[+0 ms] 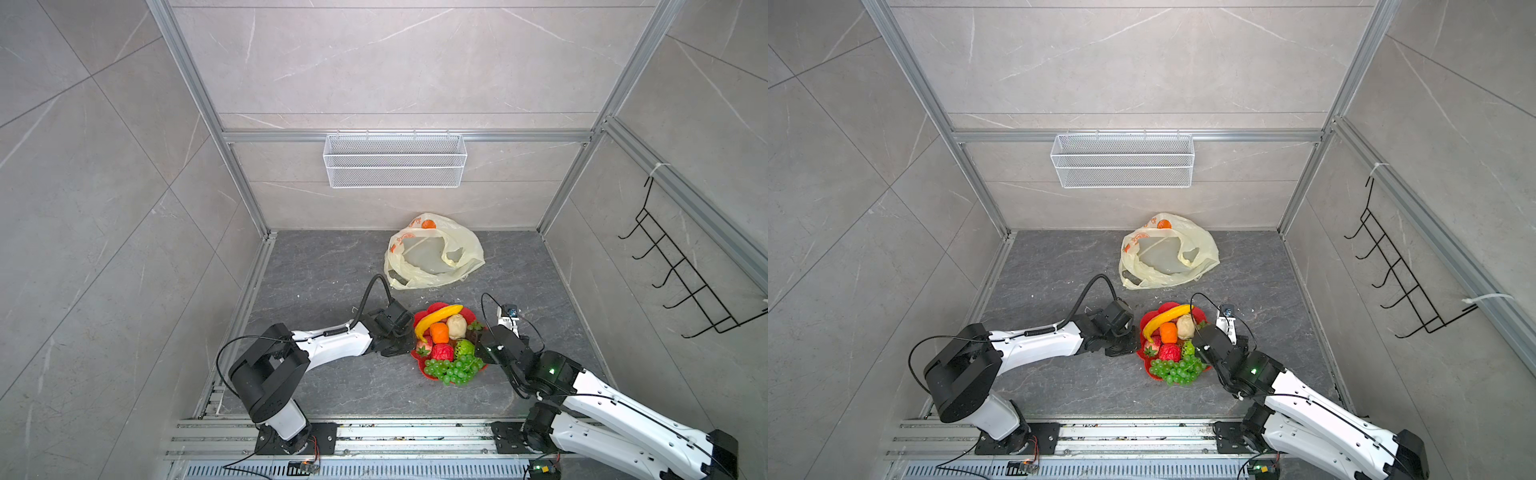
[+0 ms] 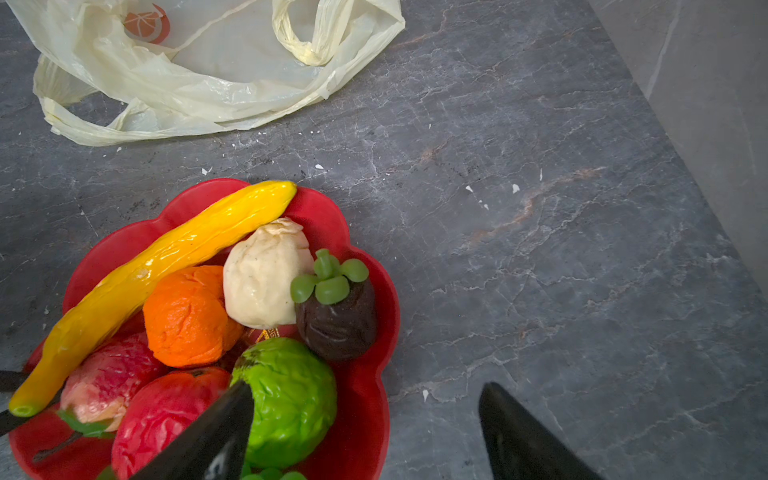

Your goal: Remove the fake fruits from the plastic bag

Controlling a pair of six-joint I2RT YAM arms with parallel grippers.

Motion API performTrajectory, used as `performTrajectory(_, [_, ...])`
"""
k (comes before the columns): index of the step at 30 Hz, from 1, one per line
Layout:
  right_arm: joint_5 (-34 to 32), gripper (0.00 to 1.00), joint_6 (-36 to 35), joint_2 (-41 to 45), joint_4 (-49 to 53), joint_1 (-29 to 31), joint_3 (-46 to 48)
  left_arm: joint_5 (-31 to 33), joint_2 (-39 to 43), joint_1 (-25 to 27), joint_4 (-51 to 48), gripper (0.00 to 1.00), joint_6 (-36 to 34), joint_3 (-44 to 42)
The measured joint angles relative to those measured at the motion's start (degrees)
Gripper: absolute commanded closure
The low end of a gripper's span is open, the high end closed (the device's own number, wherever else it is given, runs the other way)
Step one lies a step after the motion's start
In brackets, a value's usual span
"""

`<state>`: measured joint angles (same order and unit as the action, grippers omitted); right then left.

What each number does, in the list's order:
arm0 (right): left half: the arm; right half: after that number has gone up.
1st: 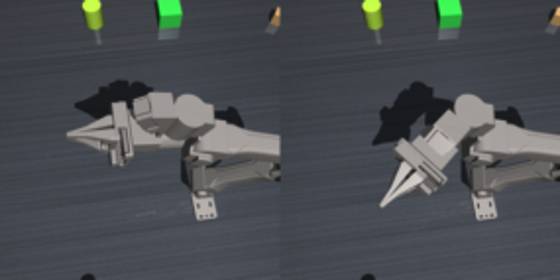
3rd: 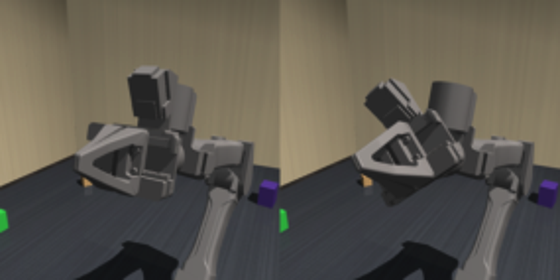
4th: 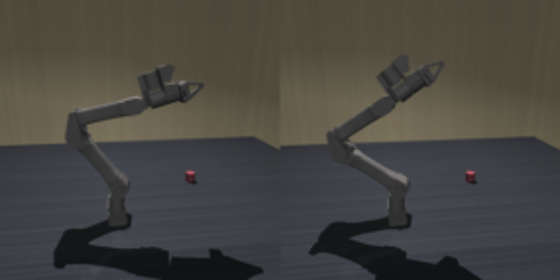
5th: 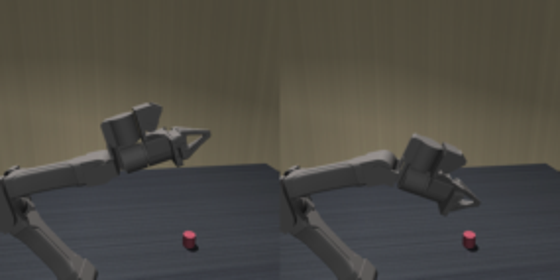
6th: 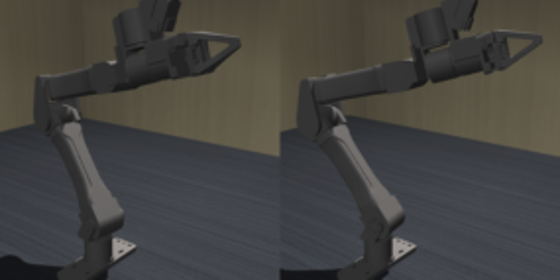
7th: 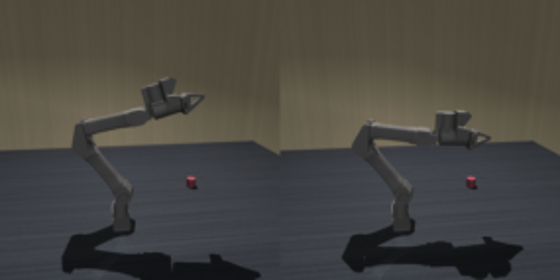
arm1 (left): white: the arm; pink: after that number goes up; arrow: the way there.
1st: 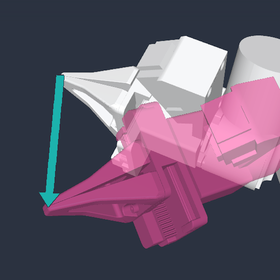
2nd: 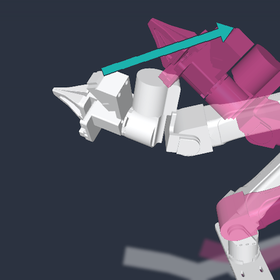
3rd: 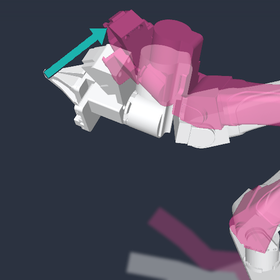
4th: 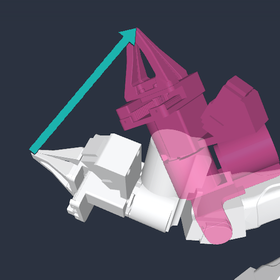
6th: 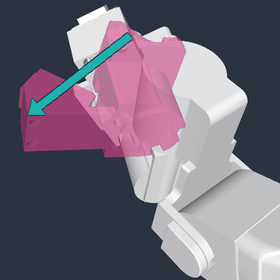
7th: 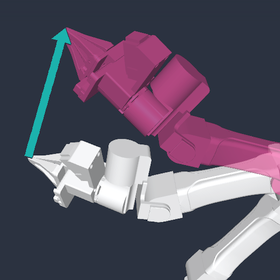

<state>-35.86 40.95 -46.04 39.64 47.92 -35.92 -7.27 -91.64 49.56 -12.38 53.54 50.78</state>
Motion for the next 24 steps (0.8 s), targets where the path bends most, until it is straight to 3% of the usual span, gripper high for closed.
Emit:
performTrajectory(17, [-1.70,0.12,-0.02,-3.89,0.83,0.00,-1.16,-2.58,12.04,-14.01,-4.76,0.97,-4.42,-9.75])
performTrajectory(24, [-1.70,0.08,0.00,-4.90,0.87,0.00,-2.01,-2.19,13.22,-14.53,-5.66,0.77,-5.92,-10.84])
